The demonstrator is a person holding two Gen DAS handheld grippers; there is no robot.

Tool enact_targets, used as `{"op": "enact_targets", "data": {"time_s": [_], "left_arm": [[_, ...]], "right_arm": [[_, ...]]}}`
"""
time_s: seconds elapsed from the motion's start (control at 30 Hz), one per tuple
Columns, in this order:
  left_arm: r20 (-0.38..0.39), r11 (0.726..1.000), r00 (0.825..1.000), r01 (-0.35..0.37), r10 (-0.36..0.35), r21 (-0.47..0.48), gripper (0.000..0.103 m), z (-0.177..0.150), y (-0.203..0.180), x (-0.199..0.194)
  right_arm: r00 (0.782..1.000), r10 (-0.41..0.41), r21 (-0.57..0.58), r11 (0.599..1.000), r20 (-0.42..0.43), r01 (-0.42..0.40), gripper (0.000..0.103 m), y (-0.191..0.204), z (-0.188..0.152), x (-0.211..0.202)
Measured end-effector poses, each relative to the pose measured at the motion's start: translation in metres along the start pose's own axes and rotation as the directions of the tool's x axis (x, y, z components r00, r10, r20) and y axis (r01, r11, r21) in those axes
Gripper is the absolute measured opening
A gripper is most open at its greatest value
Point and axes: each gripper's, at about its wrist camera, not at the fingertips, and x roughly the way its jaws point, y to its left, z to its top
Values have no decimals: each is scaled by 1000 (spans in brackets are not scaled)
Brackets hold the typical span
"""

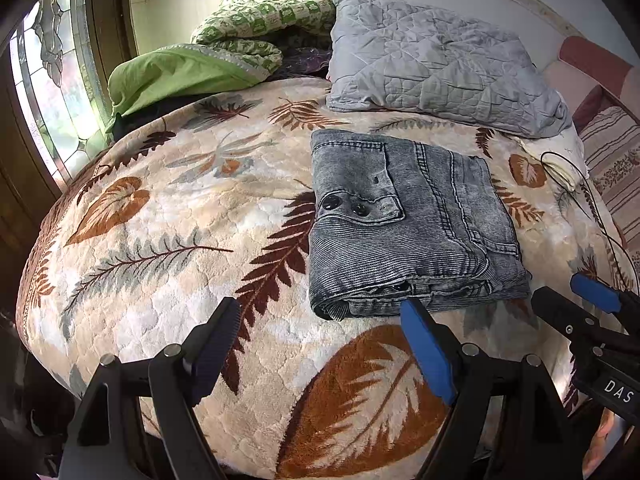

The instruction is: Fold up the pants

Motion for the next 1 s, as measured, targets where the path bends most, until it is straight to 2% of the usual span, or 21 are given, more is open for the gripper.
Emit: {"op": "enact_targets", "data": {"time_s": [0.43,0.57,0.73,0.83,1.0], "left_arm": [[16,1000,1000,-26,26,12,84,3,1,0],[18,1000,1000,-1,1,0,92,6,0,1],[0,1000,1000,23,-23,18,94,9,-7,5],[10,999,999,45,-45,11,102,10,-9,4],[21,998,998,54,-55,12,103,14,-12,2]], "right_arm": [[1000,-22,-24,999,-1,22,78,2,5,0],[1000,-28,-31,999,-6,28,78,1,4,0],[999,-30,-28,999,-9,30,78,-2,5,0],[999,-33,-30,999,-7,32,78,-3,5,-1],[999,-32,-25,999,-11,32,78,-4,6,0]]}}
